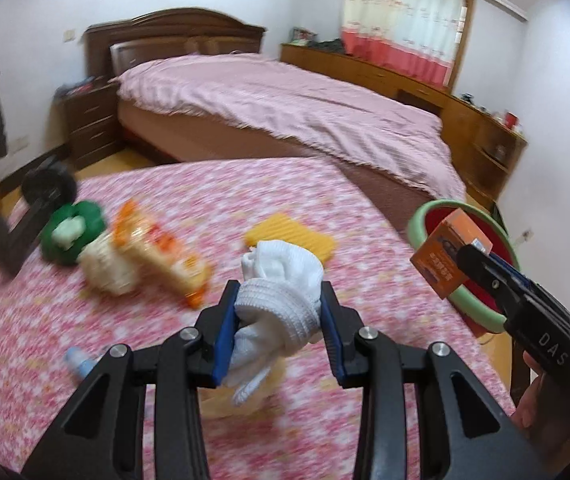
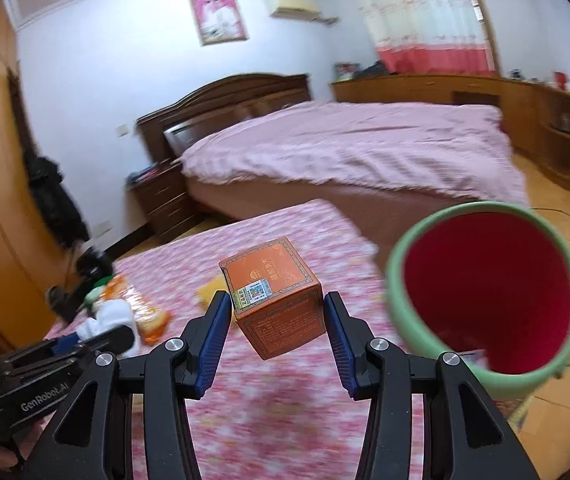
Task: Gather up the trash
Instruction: 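Carry gloves and orange box over the red bucket and open both tools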
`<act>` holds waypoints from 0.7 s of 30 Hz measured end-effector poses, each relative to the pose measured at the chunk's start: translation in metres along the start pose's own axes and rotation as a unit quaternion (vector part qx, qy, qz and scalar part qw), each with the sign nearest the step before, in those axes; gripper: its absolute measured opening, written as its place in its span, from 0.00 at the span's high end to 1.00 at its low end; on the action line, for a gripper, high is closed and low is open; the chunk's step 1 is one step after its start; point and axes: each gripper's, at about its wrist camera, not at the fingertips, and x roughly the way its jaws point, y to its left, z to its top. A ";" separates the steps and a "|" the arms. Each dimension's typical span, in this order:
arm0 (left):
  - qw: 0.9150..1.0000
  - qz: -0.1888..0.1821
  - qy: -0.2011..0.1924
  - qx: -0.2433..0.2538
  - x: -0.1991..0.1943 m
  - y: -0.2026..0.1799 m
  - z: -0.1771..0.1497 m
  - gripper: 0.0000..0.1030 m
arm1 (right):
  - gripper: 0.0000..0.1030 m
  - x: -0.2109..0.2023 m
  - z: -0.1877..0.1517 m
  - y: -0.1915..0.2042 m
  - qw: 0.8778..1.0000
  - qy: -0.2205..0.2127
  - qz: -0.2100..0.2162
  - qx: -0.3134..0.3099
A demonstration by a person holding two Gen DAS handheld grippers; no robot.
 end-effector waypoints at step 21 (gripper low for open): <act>0.985 -0.144 -0.022 0.090 0.052 -0.141 0.014 0.63 | 0.53 -0.050 -0.013 -0.125 0.985 -0.024 -0.151 0.073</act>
